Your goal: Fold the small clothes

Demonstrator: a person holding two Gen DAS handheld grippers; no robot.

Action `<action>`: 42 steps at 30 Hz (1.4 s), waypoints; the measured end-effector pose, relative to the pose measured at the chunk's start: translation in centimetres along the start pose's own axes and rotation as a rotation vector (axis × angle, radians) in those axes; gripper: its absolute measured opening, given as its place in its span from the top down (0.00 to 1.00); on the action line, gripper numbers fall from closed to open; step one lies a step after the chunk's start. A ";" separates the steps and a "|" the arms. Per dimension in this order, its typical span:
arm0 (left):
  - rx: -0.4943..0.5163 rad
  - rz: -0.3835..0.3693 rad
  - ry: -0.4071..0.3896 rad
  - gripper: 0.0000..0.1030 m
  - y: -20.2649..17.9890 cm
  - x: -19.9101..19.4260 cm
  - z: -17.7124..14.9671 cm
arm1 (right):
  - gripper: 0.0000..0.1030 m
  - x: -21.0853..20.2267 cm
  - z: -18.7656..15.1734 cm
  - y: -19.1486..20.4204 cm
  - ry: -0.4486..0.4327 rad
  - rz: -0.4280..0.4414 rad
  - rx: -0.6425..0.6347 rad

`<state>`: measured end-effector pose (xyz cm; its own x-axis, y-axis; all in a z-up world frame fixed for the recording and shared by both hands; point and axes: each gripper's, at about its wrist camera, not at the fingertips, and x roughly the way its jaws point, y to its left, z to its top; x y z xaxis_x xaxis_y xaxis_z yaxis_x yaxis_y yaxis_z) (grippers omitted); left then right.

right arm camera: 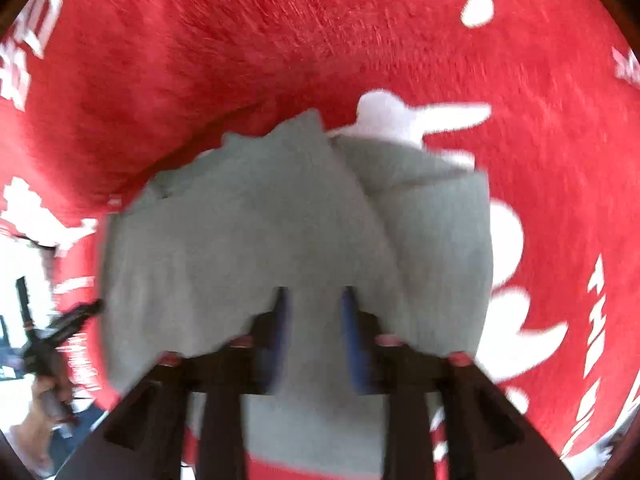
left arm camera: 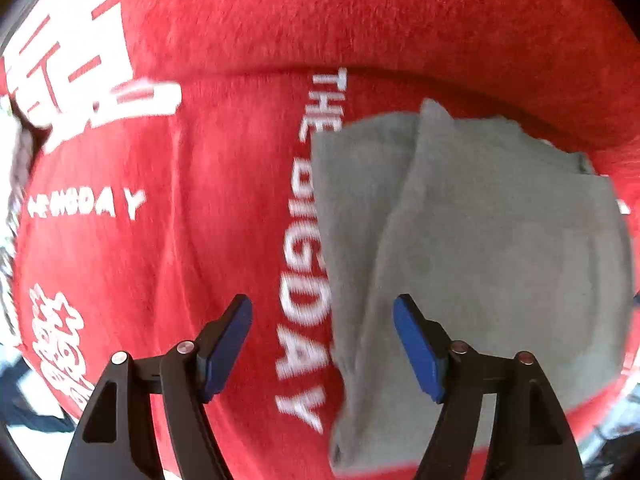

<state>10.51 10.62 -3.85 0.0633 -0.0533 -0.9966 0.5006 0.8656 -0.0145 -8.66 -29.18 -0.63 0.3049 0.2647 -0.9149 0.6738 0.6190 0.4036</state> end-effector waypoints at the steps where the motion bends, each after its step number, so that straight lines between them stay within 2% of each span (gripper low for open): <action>1: -0.015 -0.026 0.013 0.28 0.2 -0.2 -0.6 | 0.24 -0.5 -1.1 -0.4 0.012 0.046 0.033; 3: -0.039 -0.051 0.035 0.28 0.2 -0.6 -2.2 | 0.24 -0.8 -4.0 -1.7 0.064 0.129 0.126; 7: -0.063 -0.071 0.064 0.28 -0.2 -0.3 -4.9 | 0.24 0.0 -9.8 -5.2 0.129 0.174 0.351; 10: -0.091 -0.068 0.099 0.28 -0.5 0.9 -6.3 | 0.24 0.6 -11.3 -7.7 0.094 0.167 0.490; 12: -0.098 -0.051 0.107 0.28 -0.4 1.6 -6.7 | 0.24 1.3 -11.0 -8.9 0.049 0.194 0.587; 13: -0.100 -0.045 0.105 0.28 -0.4 1.8 -6.9 | 0.27 1.4 -10.7 -9.4 0.034 0.208 0.619; 14: -0.102 -0.036 0.102 0.28 -0.2 2.2 -7.0 | 0.34 1.5 -10.4 -9.6 0.017 0.217 0.637; 15: -0.103 -0.031 0.101 0.28 -0.1 2.4 -7.2 | 0.72 1.4 -9.9 -9.7 0.015 0.196 0.624; 16: -0.109 -0.044 0.100 0.28 0.1 2.6 -7.2 | 0.91 1.4 -9.3 -9.4 0.028 0.147 0.577; 17: -0.113 -0.046 0.103 0.28 0.3 2.5 -7.3 | 0.91 1.4 -8.8 -9.0 0.024 0.111 0.534; 18: -0.110 -0.040 0.105 0.28 0.4 2.2 -7.4 | 0.91 1.6 -8.4 -9.1 0.020 0.083 0.495; 20: -0.096 -0.030 0.093 0.28 0.8 1.6 -7.6 | 0.90 1.7 -8.3 -9.1 0.040 0.083 0.467; 22: -0.076 -0.025 0.079 0.28 1.0 0.5 -7.9 | 0.83 1.7 -8.1 -8.5 0.048 0.049 0.443; 27: -0.032 -0.024 0.064 0.28 1.6 -1.0 -7.7 | 0.80 0.1 -9.0 -6.3 0.038 0.011 0.389; 29: -0.016 -0.026 0.071 0.28 1.4 -1.6 -7.4 | 0.62 -0.4 -9.3 -5.0 0.036 0.016 0.366; 30: -0.010 -0.015 0.070 0.28 1.4 -1.8 -7.2 | 0.48 -0.5 -9.4 -4.2 0.030 0.022 0.355; 31: -0.006 -0.009 0.064 0.28 1.2 -1.9 -6.9 | 0.43 -0.4 -9.4 -3.4 0.024 0.027 0.345; 32: 0.000 -0.003 0.050 0.22 1.1 -2.1 -6.5 | 0.43 -0.2 -9.3 -2.5 0.020 0.032 0.333; 33: 0.003 0.000 0.040 0.05 1.0 -2.5 -6.4 | 0.43 0.1 -9.2 -1.7 0.019 0.035 0.321; 34: 0.001 -0.003 0.022 0.00 0.9 -3.0 -6.2 | 0.43 0.0 -9.4 -1.2 0.017 0.039 0.312; 38: 0.014 0.004 -0.018 0.00 1.7 -3.8 -5.1 | 0.42 1.0 -9.5 1.5 0.021 0.075 0.295; 40: 0.017 0.010 -0.018 0.00 2.1 -3.8 -4.5 | 0.28 1.5 -9.5 2.6 0.022 0.096 0.292; 42: 0.024 0.022 -0.024 0.00 2.3 -3.8 -4.1 | 0.21 2.1 -9.7 3.9 0.028 0.138 0.284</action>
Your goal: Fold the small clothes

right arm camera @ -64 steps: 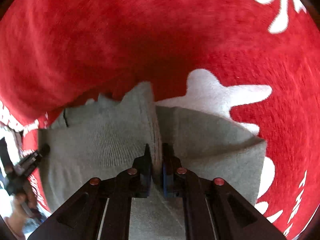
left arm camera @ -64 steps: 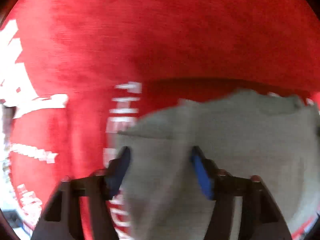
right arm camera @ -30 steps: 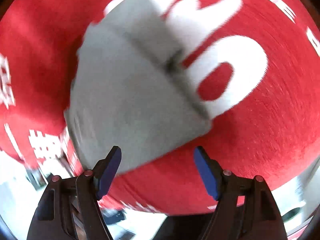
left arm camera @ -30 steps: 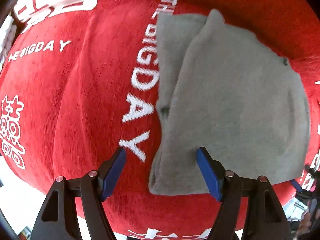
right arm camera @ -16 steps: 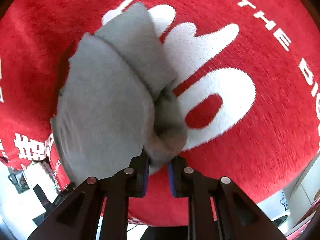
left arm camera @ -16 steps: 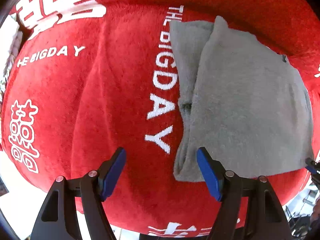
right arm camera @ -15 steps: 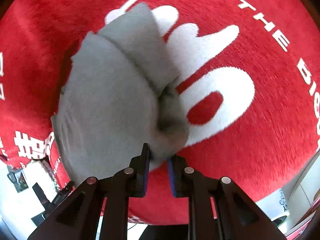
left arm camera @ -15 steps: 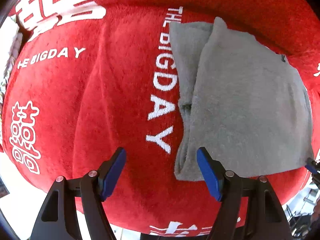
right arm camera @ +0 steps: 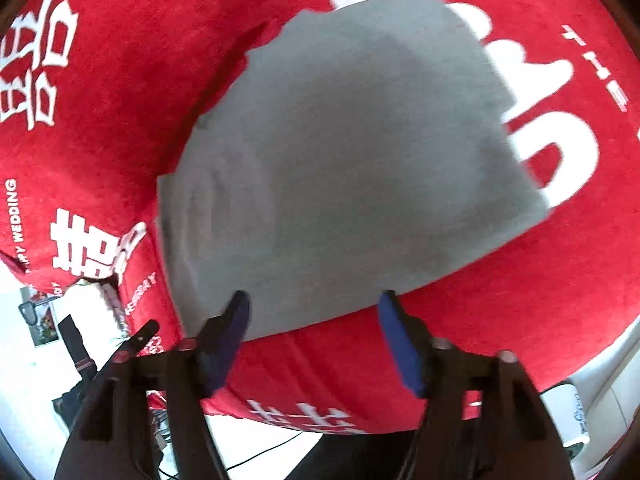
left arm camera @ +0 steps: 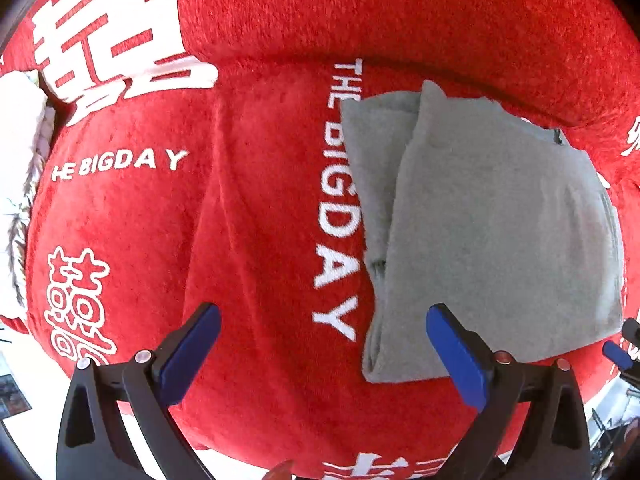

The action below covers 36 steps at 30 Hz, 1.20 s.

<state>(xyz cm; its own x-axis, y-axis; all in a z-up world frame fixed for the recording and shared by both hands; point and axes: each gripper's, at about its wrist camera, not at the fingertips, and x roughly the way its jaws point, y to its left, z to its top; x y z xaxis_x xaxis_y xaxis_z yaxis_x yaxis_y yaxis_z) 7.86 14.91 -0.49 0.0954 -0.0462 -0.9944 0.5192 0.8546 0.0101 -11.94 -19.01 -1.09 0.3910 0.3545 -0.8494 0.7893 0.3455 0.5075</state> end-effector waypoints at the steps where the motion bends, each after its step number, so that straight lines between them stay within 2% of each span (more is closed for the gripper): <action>1: 0.009 0.003 -0.011 0.00 0.2 -0.1 0.2 | 0.21 0.7 -0.3 0.6 0.017 0.028 -0.006; 5: 0.004 0.034 -0.010 0.00 1.1 0.8 0.5 | 0.21 4.4 -2.1 2.8 0.125 0.132 -0.002; 8: -0.013 0.045 0.010 0.00 2.2 1.8 0.7 | 0.21 7.5 -3.6 4.3 0.189 0.172 0.018; 12: -0.075 -0.010 0.058 0.00 4.3 3.2 0.6 | 0.21 12.1 -5.6 6.1 0.268 0.277 0.107; 18: -0.075 -0.015 0.031 0.00 5.9 2.8 0.8 | 0.21 17.6 -7.3 7.2 0.314 0.326 0.225; 19: -0.070 -0.016 0.022 0.00 6.2 2.7 0.9 | 0.24 17.9 -7.3 7.4 0.307 0.329 0.238; 20: -0.067 -0.016 0.016 0.00 6.3 2.6 1.0 | 0.34 17.9 -7.1 7.7 0.290 0.338 0.246; 21: -0.066 -0.017 0.011 0.00 6.3 2.4 1.1 | 0.86 17.8 -6.8 8.1 0.283 0.336 0.230; 22: -0.062 -0.024 0.007 0.00 6.4 2.4 1.2 | 0.92 17.6 -6.5 8.6 0.284 0.310 0.192; 24: -0.056 -0.040 0.019 0.00 6.4 2.7 1.4 | 0.92 17.3 -6.3 10.3 0.280 0.256 0.069; 26: -0.055 -0.041 0.038 0.00 6.3 3.5 1.7 | 0.92 17.9 -7.2 11.3 0.315 0.181 -0.029; 28: -0.054 -0.030 0.045 0.00 6.0 4.0 1.9 | 0.92 19.0 -8.3 11.1 0.355 0.109 -0.057; 30: -0.047 -0.040 0.051 0.00 5.6 4.2 2.2 | 0.92 19.4 -9.1 10.9 0.397 0.103 -0.051; 32: -0.028 -0.046 0.023 0.00 4.8 3.9 3.1 | 0.88 18.9 -9.6 11.1 0.430 0.079 -0.081; 34: -0.008 -0.049 -0.004 0.00 4.0 3.6 4.0 | 0.87 17.2 -9.4 11.5 0.408 0.072 -0.145; 36: 0.012 -0.063 -0.025 0.00 2.8 3.5 5.2 | 0.87 14.2 -7.7 11.8 0.315 0.059 -0.210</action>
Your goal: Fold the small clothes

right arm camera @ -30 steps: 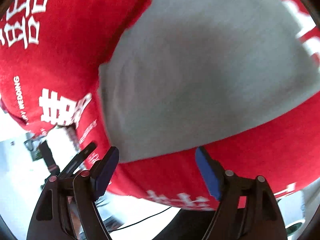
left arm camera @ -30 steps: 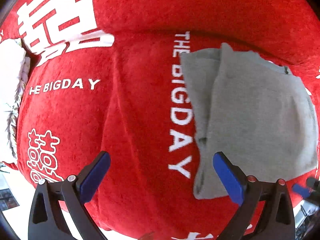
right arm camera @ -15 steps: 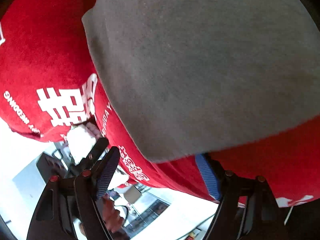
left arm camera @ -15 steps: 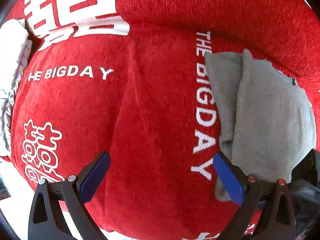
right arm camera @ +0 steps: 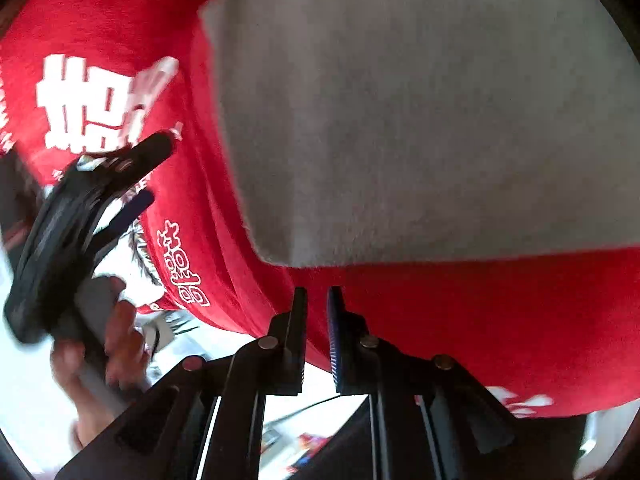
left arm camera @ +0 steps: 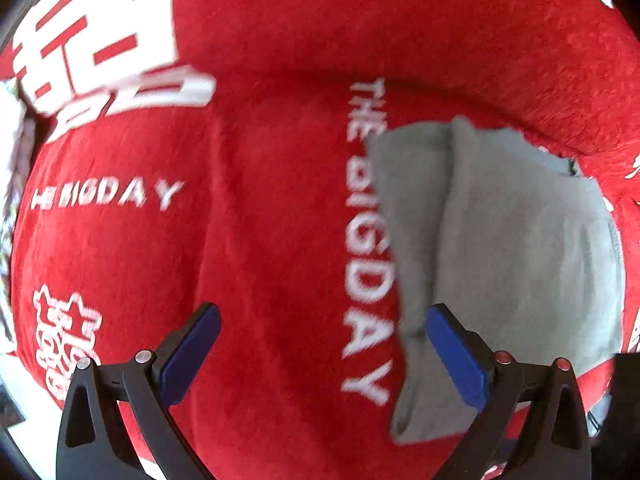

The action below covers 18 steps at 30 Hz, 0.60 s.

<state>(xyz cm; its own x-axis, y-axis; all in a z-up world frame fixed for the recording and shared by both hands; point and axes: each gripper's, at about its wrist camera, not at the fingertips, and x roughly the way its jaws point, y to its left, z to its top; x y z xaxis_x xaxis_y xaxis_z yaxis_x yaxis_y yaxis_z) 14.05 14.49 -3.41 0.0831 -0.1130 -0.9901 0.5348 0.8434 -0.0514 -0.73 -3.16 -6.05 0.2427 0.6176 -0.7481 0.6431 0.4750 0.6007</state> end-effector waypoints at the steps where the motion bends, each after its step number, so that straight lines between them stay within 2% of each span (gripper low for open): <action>1: 0.016 0.002 -0.010 0.00 -0.9 0.3 0.9 | 0.88 -1.8 0.6 -0.3 -0.052 -0.026 -0.019; 4: 0.035 0.051 -0.022 0.00 -2.8 1.5 2.8 | 0.87 -7.4 3.6 -2.3 -0.209 -0.134 -0.020; 7: 0.017 0.046 -0.002 0.00 -4.1 2.8 4.1 | 0.87 -11.8 7.1 -5.7 -0.318 -0.220 0.024; 9: 0.041 0.070 -0.005 0.00 -5.2 3.7 4.7 | 0.87 -14.2 8.6 -7.6 -0.380 -0.272 0.047; 11: 0.067 0.154 -0.012 0.00 -5.8 5.0 5.1 | 0.87 -16.1 10.0 -9.9 -0.424 -0.318 0.081; 12: 0.058 0.170 -0.001 0.00 -5.6 5.6 5.1 | 0.88 -16.7 10.7 -11.3 -0.435 -0.346 0.106; 13: 0.032 0.155 0.017 0.00 -5.2 6.2 5.2 | 0.88 -17.1 11.3 -12.4 -0.443 -0.371 0.133; 14: -0.004 0.129 0.023 0.00 -4.6 6.5 5.2 | 0.89 -17.4 11.7 -13.8 -0.446 -0.386 0.159; 15: -0.019 0.117 0.026 0.00 -4.2 6.5 5.2 | 0.97 -17.7 12.0 -15.1 -0.453 -0.366 0.175; 16: -0.025 0.121 0.031 0.00 -4.0 6.4 5.2 | 0.99 -18.0 12.1 -15.8 -0.468 -0.337 0.181; 18: -0.017 0.142 0.031 0.00 -3.8 6.1 5.2 | 0.99 -18.9 12.1 -16.2 -0.484 -0.334 0.192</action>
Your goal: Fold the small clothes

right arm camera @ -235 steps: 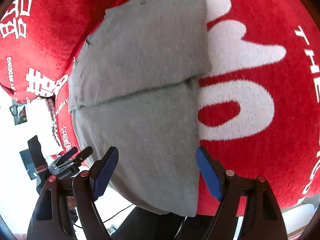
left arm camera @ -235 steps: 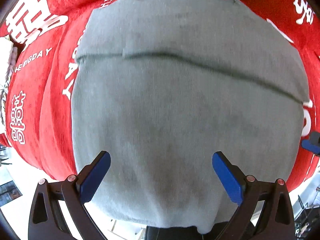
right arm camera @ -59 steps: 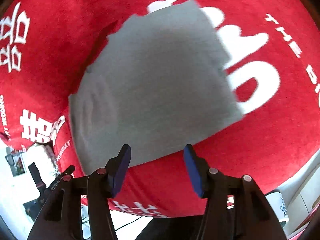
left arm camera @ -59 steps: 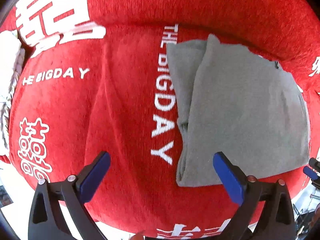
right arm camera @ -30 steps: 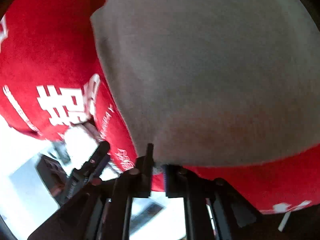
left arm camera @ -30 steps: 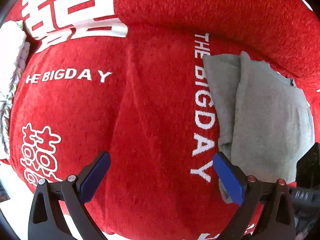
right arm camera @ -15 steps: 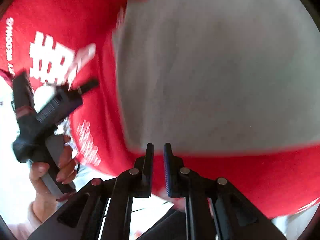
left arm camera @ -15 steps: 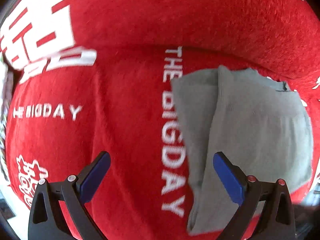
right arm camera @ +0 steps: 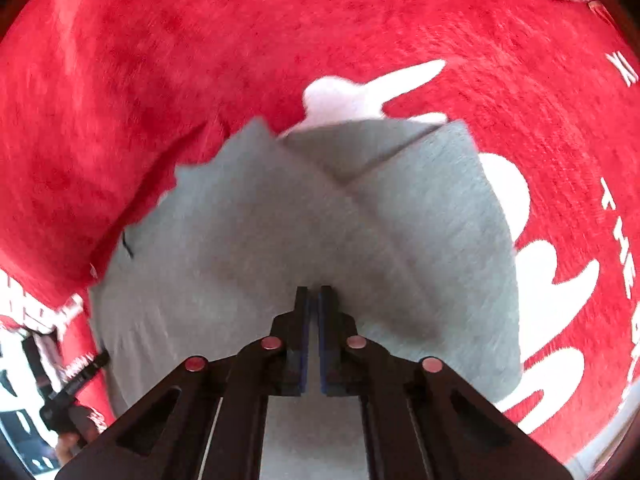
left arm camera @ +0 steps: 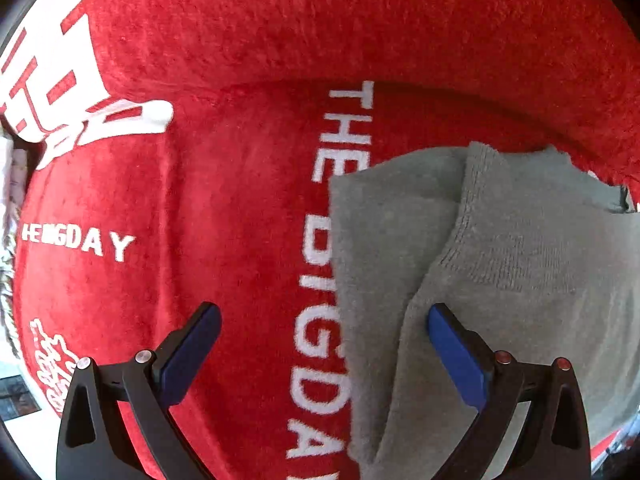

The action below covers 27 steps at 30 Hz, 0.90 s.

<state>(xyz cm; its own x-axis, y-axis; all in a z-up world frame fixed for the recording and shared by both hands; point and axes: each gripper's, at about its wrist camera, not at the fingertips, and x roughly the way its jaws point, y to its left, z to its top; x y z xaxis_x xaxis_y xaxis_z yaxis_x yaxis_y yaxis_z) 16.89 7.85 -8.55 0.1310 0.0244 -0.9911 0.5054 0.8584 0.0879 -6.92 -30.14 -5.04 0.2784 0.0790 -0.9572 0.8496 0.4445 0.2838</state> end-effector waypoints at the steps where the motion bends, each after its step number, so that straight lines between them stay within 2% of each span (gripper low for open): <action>1: 0.011 0.016 0.002 0.00 -0.1 -0.3 -0.1 | 0.99 -0.4 0.1 -0.1 -0.012 -0.024 -0.003; 4: 0.027 0.041 0.008 0.00 0.0 -0.9 -0.3 | 0.97 -1.7 0.4 -1.4 -0.035 -0.114 0.015; 6: 0.014 0.043 0.004 0.00 0.5 -1.6 -0.7 | 0.94 -2.4 0.6 -2.2 -0.025 -0.092 0.031; 8: 0.003 0.039 -0.002 0.00 0.7 -2.3 -1.2 | 0.90 -3.0 0.7 -2.3 -0.019 -0.098 -0.018; 9: 0.001 0.040 -0.004 0.00 0.9 -2.4 -1.3 | 0.75 -3.5 0.8 -2.2 -0.028 -0.119 -0.059; 10: 0.001 0.044 -0.006 0.00 1.1 -2.6 -1.4 | 0.52 -3.8 0.8 -2.1 -0.035 -0.138 -0.085; 11: 0.001 0.048 -0.004 0.00 1.3 -2.7 -1.6 | 0.44 -4.0 1.0 -2.4 -0.041 -0.157 -0.104; 12: 0.003 0.052 -0.001 0.00 1.0 -2.6 -1.5 | 0.41 -3.9 1.1 -2.4 -0.038 -0.154 -0.107; 14: 0.001 0.059 0.005 0.00 0.6 -2.3 -1.5 | 0.41 -2.9 1.3 -3.2 0.032 -0.091 -0.088; 15: 0.000 0.061 0.007 0.00 0.4 -2.3 -1.5 | 0.51 -2.1 0.4 -3.1 0.055 -0.093 -0.091; 16: 0.003 0.066 0.008 0.00 0.0 -2.5 -1.9 | 0.87 -1.8 0.3 -3.3 0.073 -0.108 -0.103; 17: 0.007 0.073 0.010 0.00 -0.3 -2.5 -2.0 | 0.94 -1.6 0.1 -3.6 0.085 -0.110 -0.107; 24: 0.019 0.076 0.021 0.00 -0.8 -2.9 -2.6 | 0.93 -3.2 -1.1 -4.5 0.052 -0.138 -0.072; 25: 0.025 0.074 0.020 0.00 -1.0 -3.2 -2.8 | 0.88 -3.7 -1.3 -4.3 0.046 -0.148 -0.065; 27: 0.034 0.072 0.022 0.00 -1.2 -3.7 -3.0 | 0.85 -4.8 -1.7 -4.2 0.030 -0.182 -0.057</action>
<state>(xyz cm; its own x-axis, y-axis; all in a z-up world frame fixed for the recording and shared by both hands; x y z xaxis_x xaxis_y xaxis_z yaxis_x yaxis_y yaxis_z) 13.26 8.27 -5.27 0.1497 0.0968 -0.9840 0.5238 0.8363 0.1619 -12.60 -30.84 -1.75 0.1081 0.0186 -0.9940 0.8576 0.5040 0.1027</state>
